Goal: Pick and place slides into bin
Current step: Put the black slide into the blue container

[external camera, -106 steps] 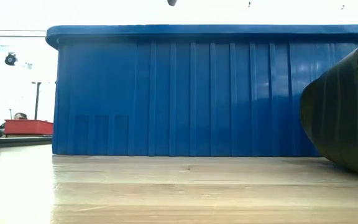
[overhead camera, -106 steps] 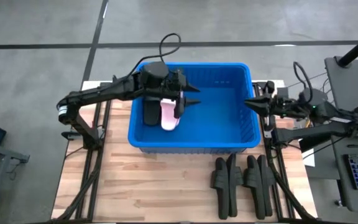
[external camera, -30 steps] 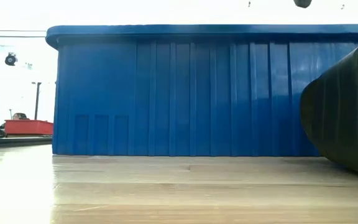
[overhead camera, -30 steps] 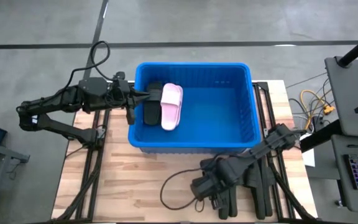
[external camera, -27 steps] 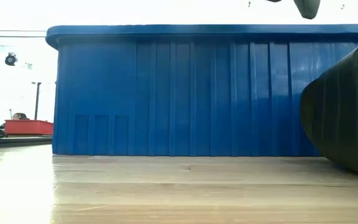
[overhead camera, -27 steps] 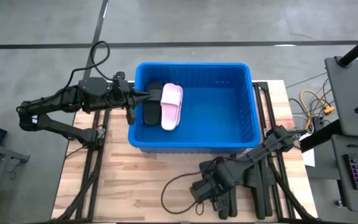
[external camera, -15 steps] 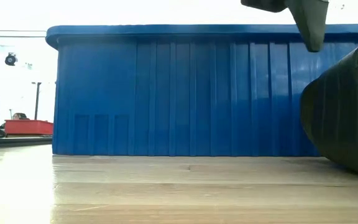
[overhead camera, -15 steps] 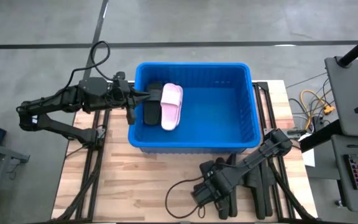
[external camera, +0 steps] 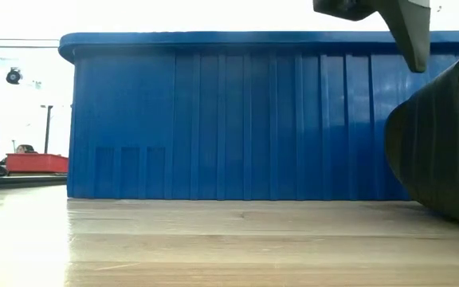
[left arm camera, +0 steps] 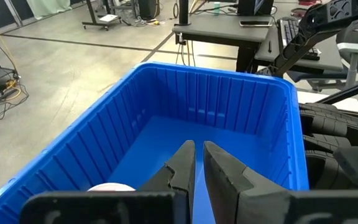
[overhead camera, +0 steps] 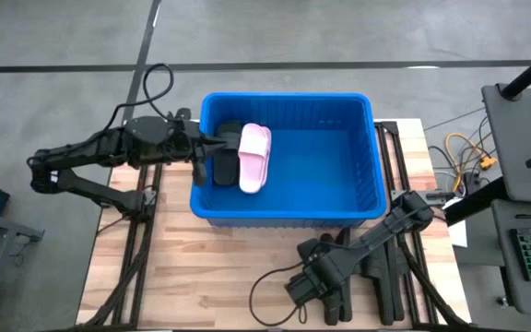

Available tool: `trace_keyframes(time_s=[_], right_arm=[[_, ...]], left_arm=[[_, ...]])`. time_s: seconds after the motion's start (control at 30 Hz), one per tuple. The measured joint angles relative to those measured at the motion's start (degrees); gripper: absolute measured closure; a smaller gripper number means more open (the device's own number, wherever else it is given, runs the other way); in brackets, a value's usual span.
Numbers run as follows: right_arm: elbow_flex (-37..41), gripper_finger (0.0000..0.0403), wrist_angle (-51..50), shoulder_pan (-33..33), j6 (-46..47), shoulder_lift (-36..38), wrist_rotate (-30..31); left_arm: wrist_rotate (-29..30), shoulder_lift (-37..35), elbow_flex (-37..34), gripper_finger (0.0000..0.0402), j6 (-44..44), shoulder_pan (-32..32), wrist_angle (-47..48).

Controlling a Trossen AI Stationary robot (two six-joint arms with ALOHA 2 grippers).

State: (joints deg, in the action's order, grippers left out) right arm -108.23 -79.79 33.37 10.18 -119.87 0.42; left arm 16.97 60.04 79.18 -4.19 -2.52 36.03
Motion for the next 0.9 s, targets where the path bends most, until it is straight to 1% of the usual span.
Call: trace_keyframes(time_s=[0.1, 0.27, 0.63, 0.73, 0.83, 0.9], right_arm=[[1.53, 0.0199, 0.18, 0.01, 2.17, 0.01, 2.75], [3.34, 0.0199, 0.42, -0.01, 3.31, 0.04, 4.14], [6.45, 0.0202, 1.53, -0.01, 2.84, 0.12, 4.3], [7.1, 0.0222, 1.95, 0.01, 2.84, 0.12, 7.04], [7.29, 0.0262, 2.47, -0.01, 2.43, 0.12, 11.8], [7.29, 0.0294, 2.54, -0.07, 1.43, 0.12, 12.3]], left_arm=[[0.0, 0.52, 0.0, 0.0384, 0.02, 0.0, 0.0], [-0.01, 1.13, 0.0, 0.0384, 0.02, 0.0, 0.01], [-0.02, 1.25, 0.0, 0.0384, 0.04, 0.0, -0.01], [-0.02, 1.36, 0.0, 0.0384, 0.04, -0.01, -0.03], [-0.03, 1.33, 0.0, 0.0384, 0.05, 0.0, 0.02], [-0.02, 1.44, 0.0, 0.0384, 0.05, 0.0, -0.03]])
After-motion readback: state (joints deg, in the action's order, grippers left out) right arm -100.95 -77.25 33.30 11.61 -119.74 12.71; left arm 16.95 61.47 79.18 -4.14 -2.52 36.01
